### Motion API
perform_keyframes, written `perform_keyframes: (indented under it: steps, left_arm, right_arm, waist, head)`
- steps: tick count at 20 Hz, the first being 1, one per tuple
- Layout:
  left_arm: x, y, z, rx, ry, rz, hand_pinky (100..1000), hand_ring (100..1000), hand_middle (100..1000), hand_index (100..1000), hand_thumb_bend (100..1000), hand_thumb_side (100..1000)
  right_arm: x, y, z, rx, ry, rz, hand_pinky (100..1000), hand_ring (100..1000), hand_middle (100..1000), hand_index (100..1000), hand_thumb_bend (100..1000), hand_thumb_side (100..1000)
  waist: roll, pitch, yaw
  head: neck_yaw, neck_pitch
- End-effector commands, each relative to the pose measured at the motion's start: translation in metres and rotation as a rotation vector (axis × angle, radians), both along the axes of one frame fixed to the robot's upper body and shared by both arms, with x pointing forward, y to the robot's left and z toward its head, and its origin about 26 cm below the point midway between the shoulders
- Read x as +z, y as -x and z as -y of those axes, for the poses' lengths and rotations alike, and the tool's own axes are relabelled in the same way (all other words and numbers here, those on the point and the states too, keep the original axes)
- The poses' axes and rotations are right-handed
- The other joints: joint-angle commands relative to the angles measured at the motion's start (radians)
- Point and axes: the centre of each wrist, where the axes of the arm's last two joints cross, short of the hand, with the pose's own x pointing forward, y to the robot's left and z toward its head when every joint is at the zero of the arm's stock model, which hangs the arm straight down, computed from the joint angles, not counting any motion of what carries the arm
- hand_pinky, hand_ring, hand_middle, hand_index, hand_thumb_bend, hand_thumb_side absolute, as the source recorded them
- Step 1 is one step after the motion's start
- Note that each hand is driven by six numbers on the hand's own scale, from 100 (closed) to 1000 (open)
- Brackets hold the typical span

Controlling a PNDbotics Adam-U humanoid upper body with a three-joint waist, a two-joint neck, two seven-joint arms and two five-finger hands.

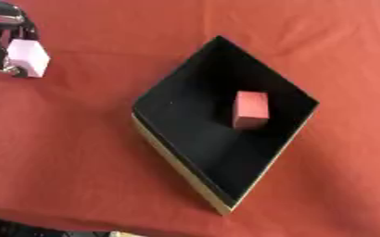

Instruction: Pick up objects on the table and place them in the box.

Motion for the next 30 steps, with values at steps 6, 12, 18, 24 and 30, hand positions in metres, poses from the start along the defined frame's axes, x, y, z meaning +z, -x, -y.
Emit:
perform_keyframes:
  steps: [6,12,18,24,30]
  left_arm:
    - [0.062,0.021,0.041,-0.165,0.04,0.153,358,546,566,657,440,100]
    - [0.08,0.034,0.109,-0.391,0.037,0.197,348,539,564,658,410,100]
    - [0.079,0.055,0.177,-0.601,0.075,0.222,342,532,567,664,355,100]
    - [0.072,0.089,0.229,-0.79,0.087,0.232,347,534,574,675,342,100]
    - [0.059,0.114,0.259,-0.88,0.073,0.195,358,543,580,681,311,100]
  right_arm:
    - [0.006,0.004,0.002,-0.01,0.014,0.028,816,637,529,798,100,665]
    - [0.006,0.004,0.0,-0.003,0.019,0.028,816,637,530,798,100,665]
    - [0.004,0.003,-0.002,0.005,0.016,0.028,816,637,532,798,100,667]
    - [0.004,0.003,-0.003,0.008,0.012,0.03,815,637,532,798,100,667]
    - [0.003,0.003,-0.003,0.009,0.01,0.029,815,637,532,798,100,669]
  waist:
    - [0.016,-0.037,0.003]
    - [0.022,-0.047,0.003]
    - [0.027,-0.053,-0.004]
    - [0.031,-0.054,-0.008]
    - [0.037,-0.054,-0.008]
  head:
    - [-0.002,0.005]
    - [0.001,0.005]
    - [0.004,0.005]
    - [-0.003,0.005]
    - [-0.015,0.005]
